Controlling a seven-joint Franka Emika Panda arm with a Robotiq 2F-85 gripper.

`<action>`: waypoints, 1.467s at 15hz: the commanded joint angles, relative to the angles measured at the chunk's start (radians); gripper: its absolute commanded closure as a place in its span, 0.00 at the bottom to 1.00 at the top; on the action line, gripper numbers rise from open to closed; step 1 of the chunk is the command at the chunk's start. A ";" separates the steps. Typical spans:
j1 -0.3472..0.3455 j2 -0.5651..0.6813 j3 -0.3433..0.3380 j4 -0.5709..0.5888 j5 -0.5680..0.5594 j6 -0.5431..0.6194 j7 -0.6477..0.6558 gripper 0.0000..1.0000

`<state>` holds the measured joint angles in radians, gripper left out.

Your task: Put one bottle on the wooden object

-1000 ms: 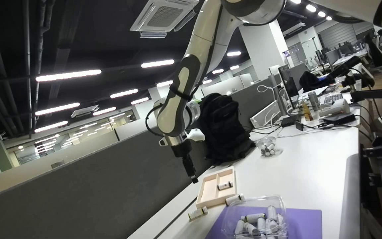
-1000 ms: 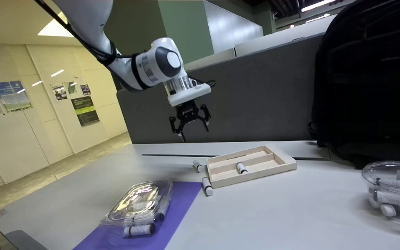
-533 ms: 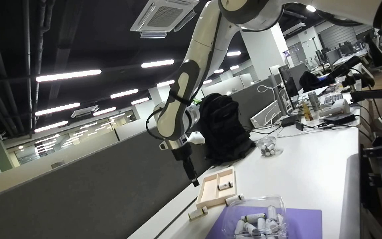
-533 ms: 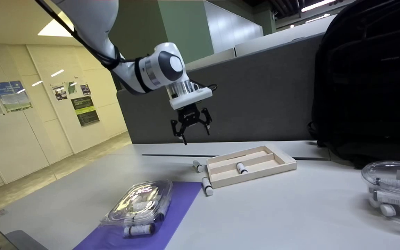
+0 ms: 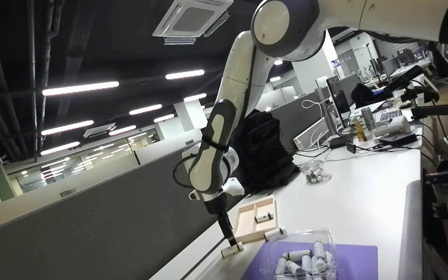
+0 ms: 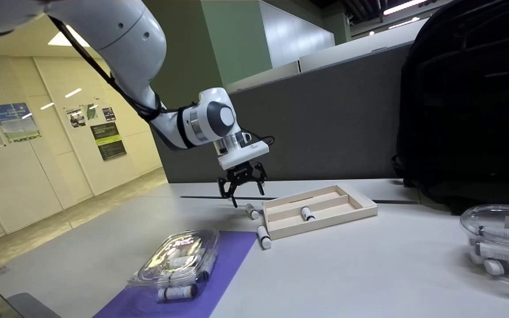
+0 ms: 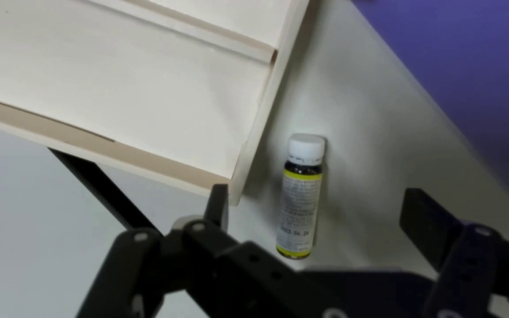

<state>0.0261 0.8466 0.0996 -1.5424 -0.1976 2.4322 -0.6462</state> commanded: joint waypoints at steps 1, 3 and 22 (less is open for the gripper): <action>0.007 0.079 0.015 0.099 -0.006 0.007 0.013 0.00; 0.017 0.101 0.021 0.126 -0.013 0.012 0.007 0.00; 0.002 0.144 0.050 0.175 0.034 0.012 0.006 0.86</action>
<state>0.0409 0.9998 0.1307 -1.3775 -0.1727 2.4538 -0.6488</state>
